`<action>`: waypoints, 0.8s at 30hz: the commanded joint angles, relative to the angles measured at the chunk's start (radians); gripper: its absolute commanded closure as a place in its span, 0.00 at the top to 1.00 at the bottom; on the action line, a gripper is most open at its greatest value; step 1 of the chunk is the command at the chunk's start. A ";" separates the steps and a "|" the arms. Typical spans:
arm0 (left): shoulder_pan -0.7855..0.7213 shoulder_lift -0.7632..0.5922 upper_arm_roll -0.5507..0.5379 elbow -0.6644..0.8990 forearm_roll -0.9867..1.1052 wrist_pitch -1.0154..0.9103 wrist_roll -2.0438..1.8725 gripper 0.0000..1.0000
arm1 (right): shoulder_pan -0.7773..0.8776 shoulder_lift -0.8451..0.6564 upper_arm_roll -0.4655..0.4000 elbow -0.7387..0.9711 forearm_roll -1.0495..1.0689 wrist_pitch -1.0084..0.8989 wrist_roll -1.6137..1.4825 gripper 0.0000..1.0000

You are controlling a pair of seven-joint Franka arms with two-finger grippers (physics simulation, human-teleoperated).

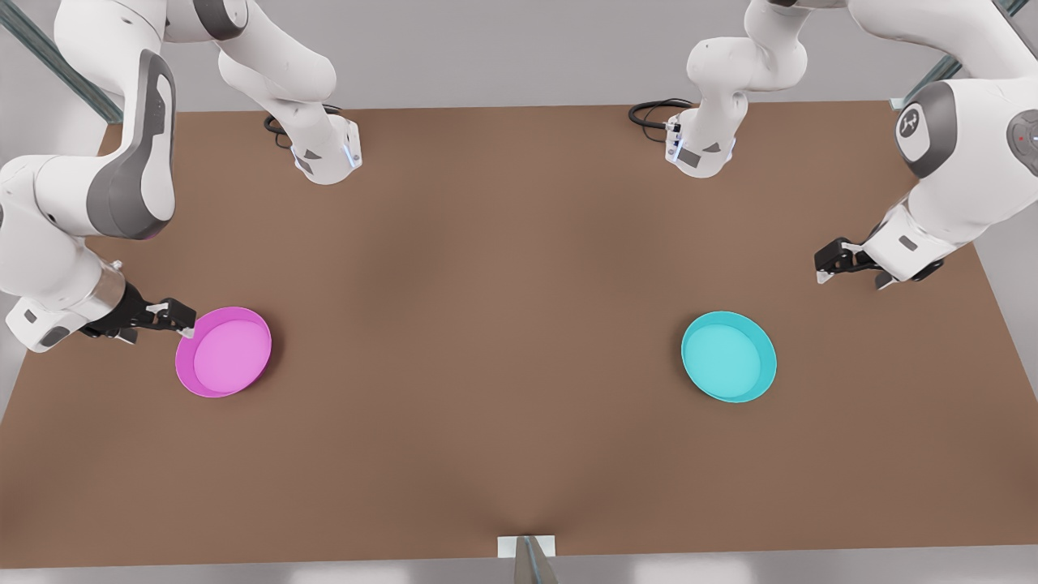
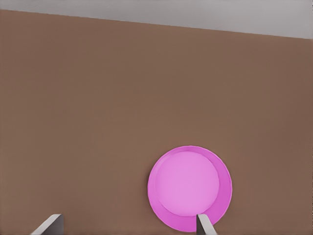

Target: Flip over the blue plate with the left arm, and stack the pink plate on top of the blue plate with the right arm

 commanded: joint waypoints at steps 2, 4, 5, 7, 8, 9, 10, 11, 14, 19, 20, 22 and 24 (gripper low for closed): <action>0.000 0.000 0.000 0.000 -0.001 0.002 -0.001 1.00 | 0.000 0.000 0.000 0.000 -0.001 0.000 0.000 1.00; 0.000 0.012 0.000 0.011 0.000 0.001 -0.002 1.00 | 0.000 0.000 0.000 0.000 -0.001 0.002 0.000 1.00; 0.000 0.014 0.000 0.012 -0.009 0.001 0.002 1.00 | 0.000 0.000 0.000 -0.002 -0.001 0.006 0.000 1.00; 0.000 0.055 0.005 0.012 -0.072 -0.004 0.004 1.00 | 0.000 0.000 0.000 -0.003 -0.001 0.006 0.000 1.00; 0.000 0.095 0.003 0.012 -0.108 0.002 0.004 1.00 | 0.000 0.001 -0.001 -0.003 -0.001 0.006 0.000 1.00; 0.000 0.121 0.006 0.012 -0.148 0.007 0.005 1.00 | 0.000 0.003 -0.001 -0.003 -0.001 0.006 0.000 1.00; 0.000 0.161 0.006 0.005 -0.152 0.048 0.005 1.00 | 0.000 0.003 0.000 -0.003 -0.002 0.006 0.000 1.00; 0.000 0.214 0.005 0.000 -0.165 0.096 0.005 1.00 | 0.000 0.003 -0.001 -0.003 -0.002 0.006 0.000 1.00; 0.006 0.322 0.006 -0.040 -0.214 0.191 0.016 1.00 | -0.002 -0.002 -0.001 0.002 -0.007 0.000 0.034 1.00; 0.075 0.423 0.009 -0.075 -0.245 0.277 0.143 1.00 | -0.008 0.015 -0.005 0.009 -0.016 -0.034 0.069 1.00; 0.099 0.446 0.009 -0.075 -0.274 0.284 0.177 1.00 | -0.008 0.015 -0.005 0.009 -0.022 -0.032 0.066 1.00; 0.136 0.505 0.011 -0.074 -0.325 0.298 0.208 1.00 | 0.000 0.070 -0.003 0.061 -0.014 -0.009 0.075 1.00; 0.162 0.549 0.011 -0.068 -0.360 0.321 0.283 1.00 | -0.002 0.074 -0.003 0.075 -0.014 -0.003 0.077 1.00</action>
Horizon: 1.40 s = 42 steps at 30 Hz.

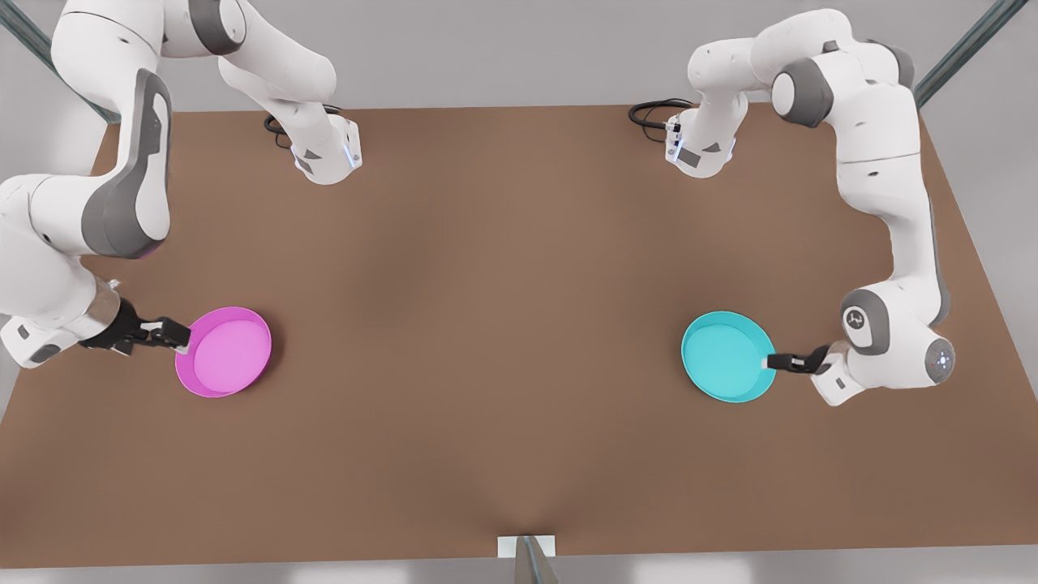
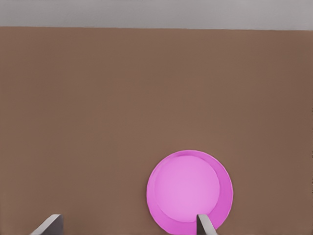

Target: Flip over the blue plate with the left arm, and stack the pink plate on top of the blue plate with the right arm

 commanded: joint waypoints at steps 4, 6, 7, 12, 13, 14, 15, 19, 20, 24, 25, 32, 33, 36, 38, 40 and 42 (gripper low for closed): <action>0.028 0.040 0.001 -0.006 -0.086 0.031 0.065 0.96 | 0.003 -0.002 0.003 0.000 -0.005 -0.002 -0.006 1.00; 0.029 0.049 0.001 -0.045 -0.086 0.064 0.096 0.93 | 0.005 0.000 0.003 0.000 -0.005 0.000 -0.004 1.00; 0.029 0.048 0.001 -0.057 -0.086 0.064 0.098 0.90 | 0.005 0.001 0.005 0.000 -0.005 0.000 -0.004 1.00; 0.035 0.051 0.001 -0.075 -0.086 0.077 0.096 0.65 | 0.005 0.006 0.005 0.000 -0.005 0.000 -0.004 1.00; 0.037 0.065 0.001 -0.069 -0.087 0.077 0.095 0.62 | 0.003 0.006 0.005 0.000 -0.005 0.000 -0.004 1.00; 0.038 0.071 0.001 -0.066 -0.091 0.077 0.095 0.60 | 0.005 0.006 0.005 0.000 -0.005 0.000 -0.004 1.00; 0.044 0.071 0.001 -0.063 -0.101 0.077 0.093 0.57 | 0.003 0.006 0.005 0.000 -0.005 0.000 -0.004 1.00; 0.057 0.077 0.001 -0.063 -0.118 0.075 0.096 0.43 | 0.003 0.006 0.003 0.000 -0.005 0.000 -0.009 1.00; 0.057 0.083 0.001 -0.063 -0.118 0.075 0.096 0.42 | 0.003 0.006 0.003 0.002 -0.005 0.000 -0.009 1.00; 0.057 0.089 0.001 -0.063 -0.117 0.075 0.096 0.35 | 0.003 0.006 0.003 0.000 -0.005 0.000 -0.002 1.00; 0.055 0.091 0.000 -0.063 -0.117 0.075 0.098 0.34 | 0.003 0.006 0.003 0.000 -0.005 0.000 -0.002 1.00; 0.057 0.095 0.000 -0.063 -0.124 0.072 0.144 0.31 | 0.005 0.006 0.005 0.000 -0.005 0.000 -0.002 1.00; 0.057 0.095 0.000 -0.063 -0.124 0.072 0.165 0.31 | 0.003 0.006 0.005 0.000 -0.005 0.000 -0.002 1.00; 0.057 0.095 0.000 -0.063 -0.124 0.072 0.194 0.30 | 0.003 0.006 0.005 0.000 -0.005 0.000 -0.006 1.00; 0.057 0.095 0.000 -0.063 -0.124 0.069 0.199 0.29 | 0.002 0.006 0.005 0.000 -0.005 0.000 -0.007 1.00; 0.057 0.095 0.001 -0.063 -0.123 0.064 0.205 0.28 | 0.003 0.006 0.005 0.000 -0.005 0.000 -0.004 1.00; 0.057 0.095 0.001 -0.063 -0.123 0.064 0.206 0.28 | 0.003 0.006 0.005 0.000 -0.005 0.000 -0.002 1.00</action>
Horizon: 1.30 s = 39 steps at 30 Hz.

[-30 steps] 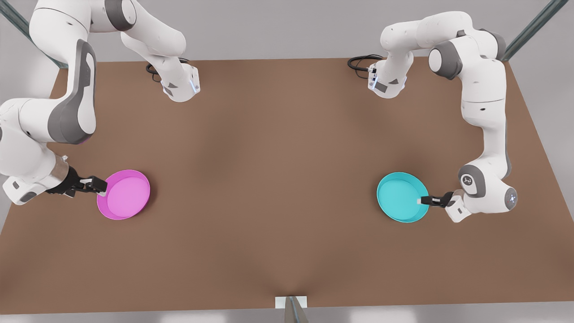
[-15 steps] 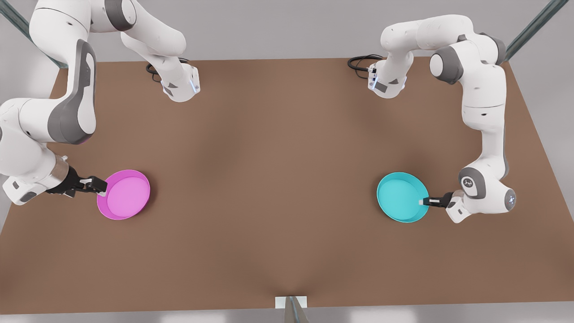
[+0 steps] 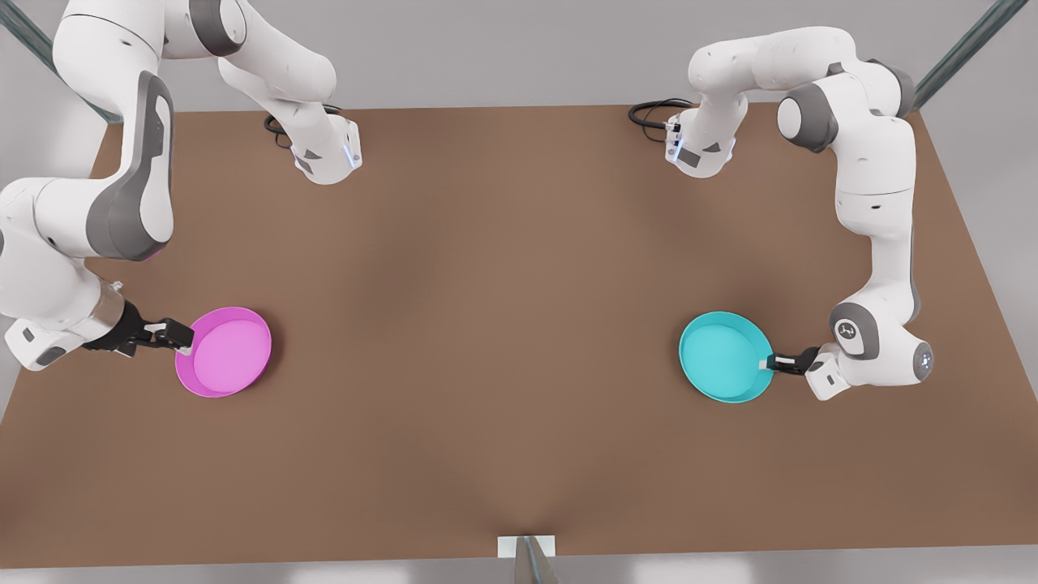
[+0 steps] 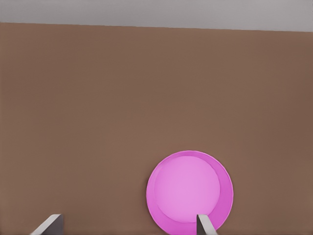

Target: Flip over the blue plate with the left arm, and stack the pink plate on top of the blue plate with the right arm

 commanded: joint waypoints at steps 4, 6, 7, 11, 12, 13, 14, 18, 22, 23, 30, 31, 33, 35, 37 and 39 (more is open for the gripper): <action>0.000 -0.002 0.000 0.002 -0.001 0.003 -0.002 0.21 | 0.000 0.000 0.000 0.000 0.000 0.000 0.000 1.00; 0.000 -0.002 -0.002 0.002 -0.003 0.003 -0.002 0.21 | 0.000 0.000 0.000 0.000 0.000 0.000 0.000 1.00; 0.000 -0.002 -0.002 0.003 -0.004 0.002 -0.002 0.21 | 0.000 0.000 0.000 0.000 0.000 0.000 0.000 1.00; 0.000 -0.012 -0.002 0.014 -0.047 -0.009 -0.014 0.21 | 0.000 0.000 0.000 0.000 0.000 0.000 -0.002 1.00; 0.000 -0.020 -0.002 0.014 -0.049 -0.011 -0.014 0.21 | 0.000 0.000 0.000 0.000 0.000 0.000 -0.002 1.00; 0.000 -0.025 -0.003 0.026 -0.058 -0.017 -0.020 0.21 | 0.000 0.000 0.000 0.000 0.000 -0.002 -0.002 1.00; -0.002 -0.040 -0.008 0.034 -0.072 -0.018 -0.038 0.21 | 0.000 0.000 0.000 0.000 0.000 0.000 -0.002 1.00; -0.002 -0.086 -0.092 0.040 -0.072 -0.020 -0.147 0.21 | 0.000 0.000 0.000 0.000 0.000 0.000 0.000 1.00; -0.003 -0.092 -0.202 0.040 -0.072 -0.008 -0.245 0.21 | 0.001 0.001 0.000 0.000 -0.002 0.000 0.000 1.00; -0.005 -0.092 -0.222 0.040 -0.072 -0.002 -0.268 0.21 | 0.001 0.001 0.000 0.000 -0.002 0.000 0.000 1.00; -0.043 -0.060 -0.360 0.109 -0.090 0.009 -0.468 0.21 | 0.000 0.000 0.000 0.000 0.000 0.000 -0.002 1.00; -0.077 -0.054 -0.360 0.144 -0.060 0.008 -0.477 0.21 | 0.000 0.001 0.000 0.000 0.000 0.000 -0.002 1.00; -0.123 -0.054 -0.370 0.155 -0.050 0.014 -0.498 0.21 | 0.000 0.001 0.000 0.000 0.000 0.000 0.000 1.00; -0.156 -0.045 -0.374 0.175 -0.055 0.026 -0.546 0.21 | 0.001 0.001 0.000 0.000 0.000 0.000 0.002 1.00; -0.212 -0.046 -0.371 0.218 -0.044 0.031 -0.624 0.21 | 0.001 0.001 0.000 0.000 0.000 0.000 0.002 1.00; -0.267 -0.048 -0.367 0.261 -0.020 0.083 -0.706 0.21 | 0.001 0.001 0.000 0.000 0.000 0.000 0.002 1.00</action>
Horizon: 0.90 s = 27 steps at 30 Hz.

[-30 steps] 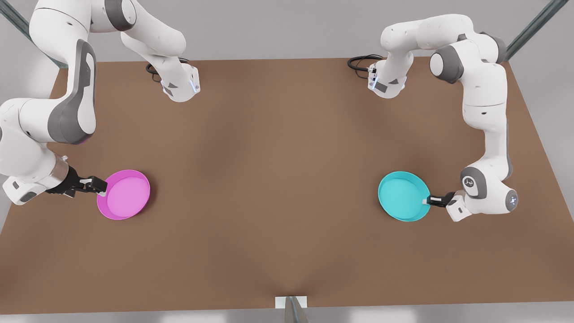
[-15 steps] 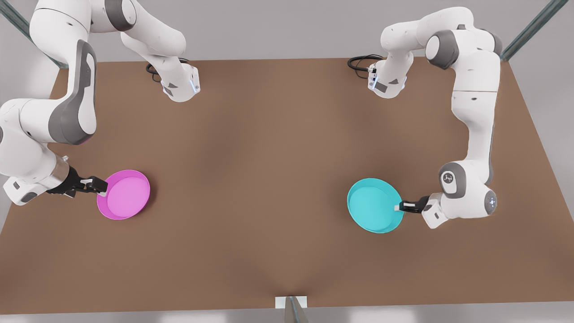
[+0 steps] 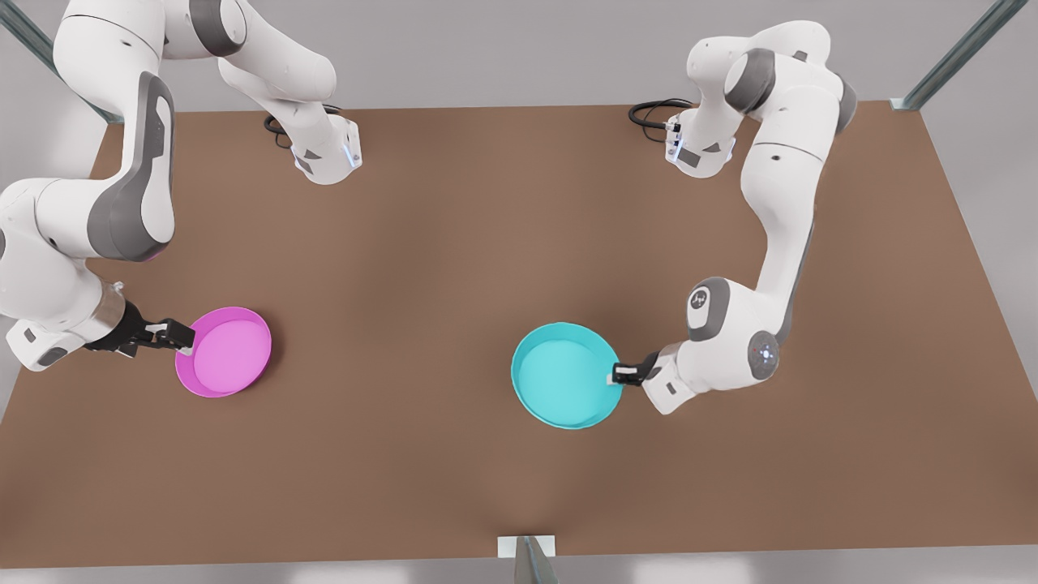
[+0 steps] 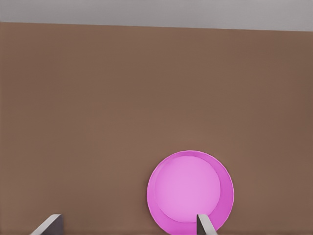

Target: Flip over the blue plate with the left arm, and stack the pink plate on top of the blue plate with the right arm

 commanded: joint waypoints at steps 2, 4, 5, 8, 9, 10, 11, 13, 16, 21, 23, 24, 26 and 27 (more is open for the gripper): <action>-0.031 0.002 0.000 0.019 0.031 0.018 -0.055 0.21 | 0.000 0.000 0.000 0.000 0.000 0.000 -0.001 1.00; -0.077 0.002 0.005 0.057 0.152 0.018 -0.106 0.21 | -0.002 0.000 0.000 0.000 0.000 0.000 -0.003 1.00; -0.091 0.002 0.005 0.072 0.227 0.018 -0.123 0.21 | -0.003 -0.002 0.000 0.000 0.000 0.000 -0.006 1.00; -0.118 -0.001 0.005 0.109 0.410 0.016 -0.174 0.21 | -0.003 0.000 0.000 0.000 0.000 0.000 -0.004 1.00; -0.121 -0.009 0.005 0.112 0.479 0.016 -0.198 0.21 | -0.002 -0.002 -0.001 0.002 0.000 0.000 -0.003 1.00; -0.149 -0.009 0.006 0.134 0.542 0.006 -0.232 0.21 | -0.003 0.000 0.000 0.000 0.002 0.000 -0.001 1.00; -0.166 -0.008 0.006 0.152 0.614 0.000 -0.285 0.21 | -0.008 0.001 -0.001 -0.001 0.003 0.000 0.002 1.00; -0.204 -0.004 0.008 0.187 0.718 -0.008 -0.376 0.21 | -0.014 0.028 -0.003 0.000 0.009 -0.002 -0.007 1.00; -0.287 0.002 0.038 0.264 0.896 -0.094 -0.466 0.21 | -0.008 -0.005 0.037 0.112 0.011 -0.297 0.005 1.00; -0.654 0.068 0.509 0.341 0.908 -0.102 -0.543 0.21 | 0.098 -0.123 -0.192 -0.046 0.045 -0.224 0.149 1.00; -0.703 0.075 0.540 0.350 0.954 -0.103 -0.586 0.21 | 0.100 -0.181 -0.241 -0.166 0.028 -0.152 0.140 1.00; -0.726 0.075 0.538 0.350 1.026 -0.109 -0.611 0.21 | 0.101 -0.192 -0.241 -0.178 0.025 -0.153 0.137 1.00; -0.763 0.085 0.540 0.365 1.163 -0.139 -0.614 0.21 | 0.101 -0.184 -0.242 -0.186 0.025 -0.153 0.138 1.00; -0.779 0.089 0.540 0.373 1.221 -0.145 -0.617 0.21 | 0.101 -0.183 -0.242 -0.186 0.023 -0.149 0.137 1.00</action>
